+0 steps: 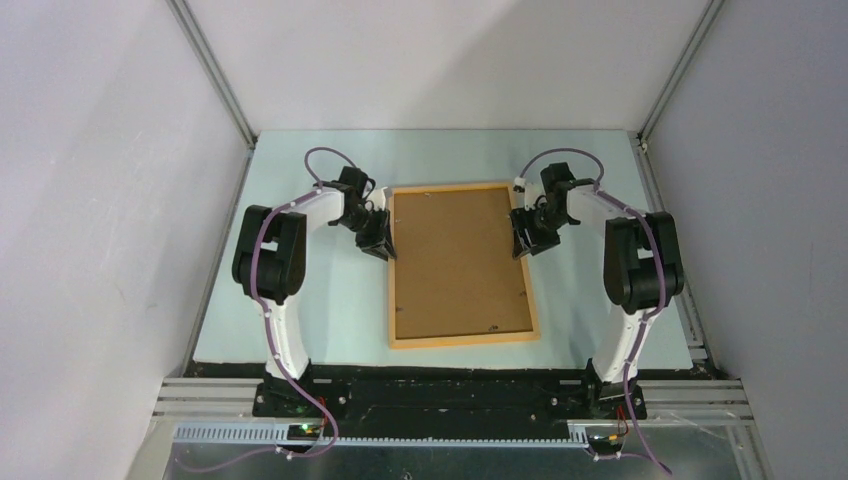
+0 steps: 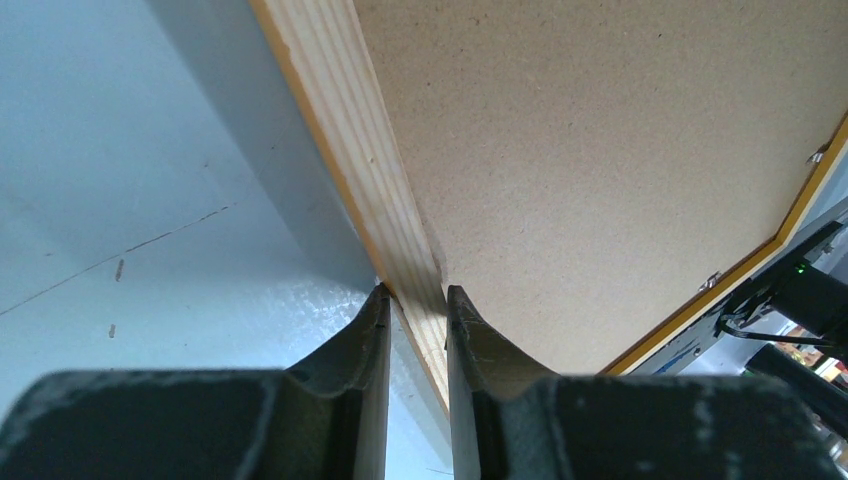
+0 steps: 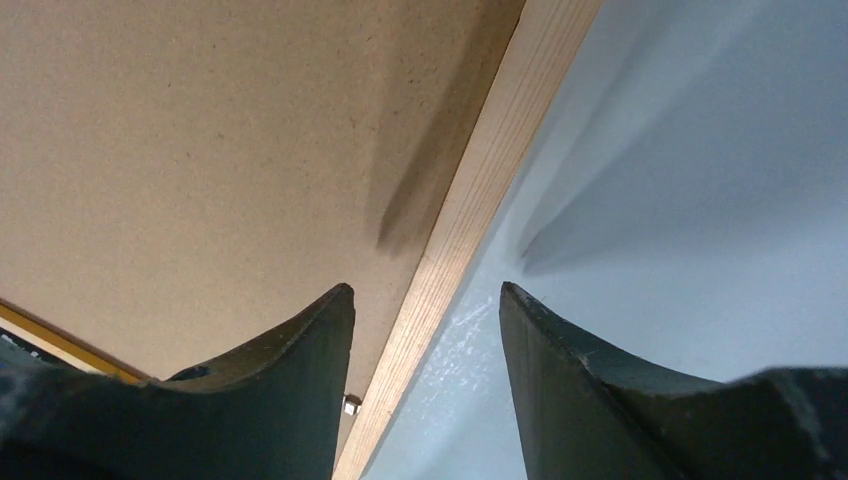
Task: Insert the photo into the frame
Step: Install the photo frame at the center of the board, then adjust the photo frame at the center of the board.
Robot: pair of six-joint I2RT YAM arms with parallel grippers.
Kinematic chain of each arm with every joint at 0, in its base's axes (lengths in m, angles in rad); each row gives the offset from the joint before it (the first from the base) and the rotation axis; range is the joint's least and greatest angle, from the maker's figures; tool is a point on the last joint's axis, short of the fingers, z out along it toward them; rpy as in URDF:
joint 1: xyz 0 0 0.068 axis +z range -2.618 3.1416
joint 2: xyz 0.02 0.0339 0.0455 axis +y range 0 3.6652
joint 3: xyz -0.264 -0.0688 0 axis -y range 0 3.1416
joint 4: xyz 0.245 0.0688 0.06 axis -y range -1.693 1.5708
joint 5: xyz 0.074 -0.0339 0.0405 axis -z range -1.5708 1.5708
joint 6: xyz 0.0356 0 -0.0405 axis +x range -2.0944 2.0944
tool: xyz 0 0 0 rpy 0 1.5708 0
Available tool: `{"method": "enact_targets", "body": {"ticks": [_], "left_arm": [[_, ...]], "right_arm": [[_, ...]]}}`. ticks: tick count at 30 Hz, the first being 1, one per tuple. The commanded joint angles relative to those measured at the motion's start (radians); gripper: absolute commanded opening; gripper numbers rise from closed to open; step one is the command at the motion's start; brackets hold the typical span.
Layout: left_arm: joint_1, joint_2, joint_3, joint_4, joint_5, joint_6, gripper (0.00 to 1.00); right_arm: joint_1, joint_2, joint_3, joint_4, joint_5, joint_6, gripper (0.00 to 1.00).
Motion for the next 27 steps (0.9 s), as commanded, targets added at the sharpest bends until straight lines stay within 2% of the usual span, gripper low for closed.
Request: {"method": "enact_targets", "body": {"ticks": [1,5,12,16,18,20,21,22,24,27], "left_arm": [[0.003,-0.062,0.001,-0.003,0.09,0.008,0.0],[0.003,-0.063,-0.001,-0.003,0.102,0.014,0.02],[0.003,-0.068,-0.006,-0.004,0.139,0.027,0.09],[0.002,-0.075,-0.006,-0.003,0.153,0.036,0.17],[0.004,-0.079,-0.008,-0.003,0.151,0.039,0.31],[0.005,-0.083,-0.007,-0.004,0.143,0.041,0.53],[0.006,-0.084,-0.007,-0.004,0.138,0.041,0.59],[0.009,-0.085,-0.005,-0.004,0.137,0.041,0.69],[0.017,-0.088,0.002,-0.005,0.133,0.041,0.82],[0.041,-0.094,0.02,-0.014,0.111,0.049,0.93]], "right_arm": [[0.015,0.025,0.055,0.018,0.026,0.006,0.58],[0.027,0.051,0.071,0.021,0.042,0.004,0.52],[0.031,0.09,0.115,0.009,0.074,-0.01,0.31],[0.032,0.119,0.164,-0.017,0.089,-0.029,0.19],[0.03,0.134,0.194,-0.033,0.098,-0.047,0.12],[0.027,0.152,0.226,-0.049,0.11,-0.069,0.06],[0.026,0.16,0.25,-0.063,0.115,-0.09,0.04],[0.024,0.176,0.274,-0.071,0.118,-0.101,0.01],[0.019,0.198,0.314,-0.096,0.122,-0.141,0.0],[0.012,0.238,0.369,-0.138,0.142,-0.228,0.0]]}}
